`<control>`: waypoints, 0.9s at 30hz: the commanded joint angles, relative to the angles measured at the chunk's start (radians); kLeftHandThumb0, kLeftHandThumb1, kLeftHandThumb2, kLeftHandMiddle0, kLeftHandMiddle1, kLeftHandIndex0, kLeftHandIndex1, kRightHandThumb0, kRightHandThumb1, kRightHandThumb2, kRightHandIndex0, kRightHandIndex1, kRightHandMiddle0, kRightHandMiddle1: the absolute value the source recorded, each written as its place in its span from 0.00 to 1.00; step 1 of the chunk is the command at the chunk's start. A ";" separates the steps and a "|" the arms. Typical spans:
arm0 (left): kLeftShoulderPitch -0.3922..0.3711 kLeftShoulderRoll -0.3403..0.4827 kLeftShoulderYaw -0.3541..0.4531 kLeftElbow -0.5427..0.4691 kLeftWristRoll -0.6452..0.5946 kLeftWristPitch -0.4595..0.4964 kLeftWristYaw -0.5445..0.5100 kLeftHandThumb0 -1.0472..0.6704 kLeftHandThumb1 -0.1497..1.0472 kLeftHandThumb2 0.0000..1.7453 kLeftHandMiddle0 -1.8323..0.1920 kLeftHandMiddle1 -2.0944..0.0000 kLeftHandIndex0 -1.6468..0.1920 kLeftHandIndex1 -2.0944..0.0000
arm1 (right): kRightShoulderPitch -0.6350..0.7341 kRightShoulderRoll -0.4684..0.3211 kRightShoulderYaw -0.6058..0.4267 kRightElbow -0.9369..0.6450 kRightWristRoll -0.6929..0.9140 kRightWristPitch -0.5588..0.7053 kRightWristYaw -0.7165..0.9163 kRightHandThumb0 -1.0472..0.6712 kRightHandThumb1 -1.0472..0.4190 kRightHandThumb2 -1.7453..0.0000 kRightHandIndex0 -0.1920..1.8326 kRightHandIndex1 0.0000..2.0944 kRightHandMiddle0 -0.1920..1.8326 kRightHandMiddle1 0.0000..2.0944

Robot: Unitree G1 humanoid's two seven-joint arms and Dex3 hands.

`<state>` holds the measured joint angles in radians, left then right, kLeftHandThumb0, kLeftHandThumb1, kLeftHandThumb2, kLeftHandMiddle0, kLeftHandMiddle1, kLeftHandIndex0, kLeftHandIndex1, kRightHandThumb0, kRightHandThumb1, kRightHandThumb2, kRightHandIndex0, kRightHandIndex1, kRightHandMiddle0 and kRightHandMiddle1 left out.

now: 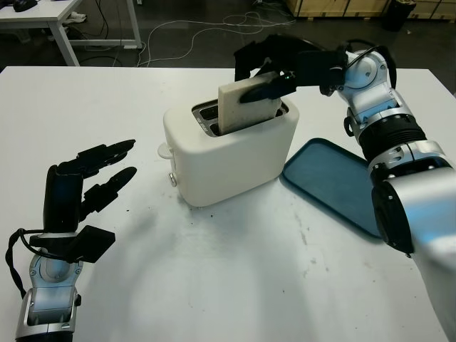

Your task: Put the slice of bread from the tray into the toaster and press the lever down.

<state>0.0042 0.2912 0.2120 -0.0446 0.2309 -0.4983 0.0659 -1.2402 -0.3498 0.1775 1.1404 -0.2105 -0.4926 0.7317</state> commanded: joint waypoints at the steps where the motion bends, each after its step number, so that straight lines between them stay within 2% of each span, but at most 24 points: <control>1: 0.013 -0.006 -0.004 -0.013 -0.002 0.016 0.003 0.43 0.89 0.02 0.39 1.00 0.40 1.00 | 0.027 0.001 0.018 -0.016 -0.027 -0.032 -0.037 0.29 0.09 0.92 0.67 0.83 0.58 0.83; 3: 0.014 -0.006 -0.004 -0.014 -0.001 0.017 0.005 0.43 0.89 0.02 0.39 1.00 0.39 1.00 | 0.036 -0.005 0.031 -0.028 -0.049 -0.054 -0.074 0.24 0.09 0.95 0.63 0.83 0.54 0.82; 4: 0.014 -0.005 -0.004 -0.014 -0.003 0.015 0.005 0.43 0.89 0.02 0.39 1.00 0.39 1.00 | 0.040 -0.008 0.035 -0.033 -0.058 -0.066 -0.091 0.21 0.09 0.96 0.59 0.79 0.51 0.76; 6: 0.013 -0.005 -0.004 -0.011 -0.008 0.010 0.003 0.43 0.89 0.02 0.39 1.00 0.39 1.00 | 0.047 -0.018 0.048 -0.050 -0.078 -0.091 -0.121 0.16 0.09 0.98 0.48 0.63 0.50 0.52; 8: 0.014 -0.004 -0.004 -0.012 -0.005 0.011 0.004 0.43 0.89 0.02 0.39 1.00 0.39 1.00 | 0.051 -0.033 0.061 -0.069 -0.102 -0.108 -0.143 0.13 0.09 0.99 0.36 0.55 0.53 0.25; 9: 0.014 -0.005 -0.004 -0.011 -0.006 0.009 0.005 0.42 0.89 0.02 0.39 1.00 0.39 1.00 | 0.052 -0.041 0.069 -0.079 -0.119 -0.120 -0.162 0.12 0.09 1.00 0.32 0.54 0.52 0.17; 11: 0.012 -0.004 -0.004 -0.004 -0.009 0.004 0.004 0.43 0.89 0.02 0.39 1.00 0.39 1.00 | 0.054 -0.054 0.080 -0.092 -0.143 -0.143 -0.198 0.10 0.10 1.00 0.26 0.54 0.51 0.08; 14: 0.012 -0.002 -0.003 0.000 -0.003 0.000 0.007 0.43 0.89 0.02 0.39 1.00 0.39 1.00 | 0.055 -0.069 0.084 -0.107 -0.156 -0.148 -0.226 0.13 0.11 1.00 0.23 0.50 0.49 0.04; 20: 0.015 -0.004 -0.005 -0.014 -0.007 0.012 0.002 0.43 0.89 0.02 0.39 1.00 0.39 1.00 | 0.057 -0.086 0.079 -0.119 -0.154 -0.153 -0.257 0.16 0.13 1.00 0.25 0.43 0.49 0.02; 27: 0.015 -0.002 -0.004 -0.010 -0.006 0.010 0.003 0.43 0.89 0.02 0.39 1.00 0.39 1.00 | 0.047 -0.116 0.055 -0.142 -0.139 -0.151 -0.307 0.16 0.13 1.00 0.24 0.42 0.49 0.01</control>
<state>0.0095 0.2893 0.2093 -0.0481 0.2307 -0.4890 0.0666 -1.1974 -0.4474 0.2485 1.0129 -0.3609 -0.6388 0.4431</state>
